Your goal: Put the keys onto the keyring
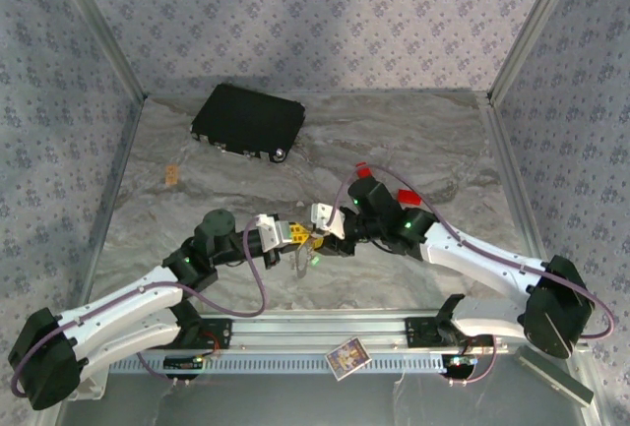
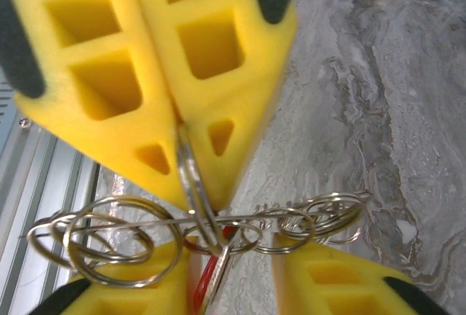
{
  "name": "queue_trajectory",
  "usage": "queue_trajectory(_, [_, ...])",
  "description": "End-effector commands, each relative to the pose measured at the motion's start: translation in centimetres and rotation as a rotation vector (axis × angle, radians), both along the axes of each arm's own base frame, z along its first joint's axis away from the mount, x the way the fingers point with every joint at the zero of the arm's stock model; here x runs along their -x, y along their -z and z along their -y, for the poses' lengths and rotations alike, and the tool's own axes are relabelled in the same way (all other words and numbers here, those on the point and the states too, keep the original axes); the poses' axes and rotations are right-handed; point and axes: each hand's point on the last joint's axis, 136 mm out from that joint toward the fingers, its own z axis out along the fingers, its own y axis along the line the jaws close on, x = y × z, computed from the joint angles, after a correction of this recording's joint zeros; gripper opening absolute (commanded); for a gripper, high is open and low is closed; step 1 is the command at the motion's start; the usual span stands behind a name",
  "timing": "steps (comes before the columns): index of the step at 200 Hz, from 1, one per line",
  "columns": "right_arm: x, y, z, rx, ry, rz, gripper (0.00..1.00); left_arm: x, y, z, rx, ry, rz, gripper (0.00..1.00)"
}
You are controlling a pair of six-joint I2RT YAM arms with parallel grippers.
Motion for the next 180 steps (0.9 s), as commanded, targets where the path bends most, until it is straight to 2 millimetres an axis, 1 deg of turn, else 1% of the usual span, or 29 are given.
queue_trajectory(1, [-0.3, 0.2, 0.2, 0.017, 0.021, 0.017, 0.25, 0.5, -1.6, 0.1, 0.053, 0.025, 0.041, 0.0])
queue_trajectory(36, [-0.3, 0.2, 0.7, 0.039, 0.027, 0.034, 0.11, 0.5, -1.5, 0.1, 0.049, 0.026, 0.042, 0.0])
queue_trajectory(56, [-0.5, 0.0, 0.9, 0.051, 0.036, 0.048, 0.06, 0.5, -1.3, 0.1, 0.043, 0.024, 0.037, 0.0])
queue_trajectory(69, [-0.8, -0.4, 1.0, 0.052, 0.051, 0.071, 0.03, 0.5, -1.3, 0.1, 0.04, 0.023, 0.036, 0.0])
queue_trajectory(103, [-1.4, -2.4, 1.3, 0.066, 0.08, 0.148, 0.01, 0.3, -1.0, 0.0, 0.025, 0.013, 0.027, 0.0])
queue_trajectory(149, [-1.4, -4.7, 1.2, 0.087, 0.069, 0.24, 0.0, 0.0, -0.3, 0.0, -0.013, -0.002, 0.009, 0.0])
queue_trajectory(180, [-1.1, -5.4, 1.4, 0.098, 0.069, 0.272, 0.0, -0.5, 0.1, -0.1, -0.032, -0.03, -0.001, 0.0])
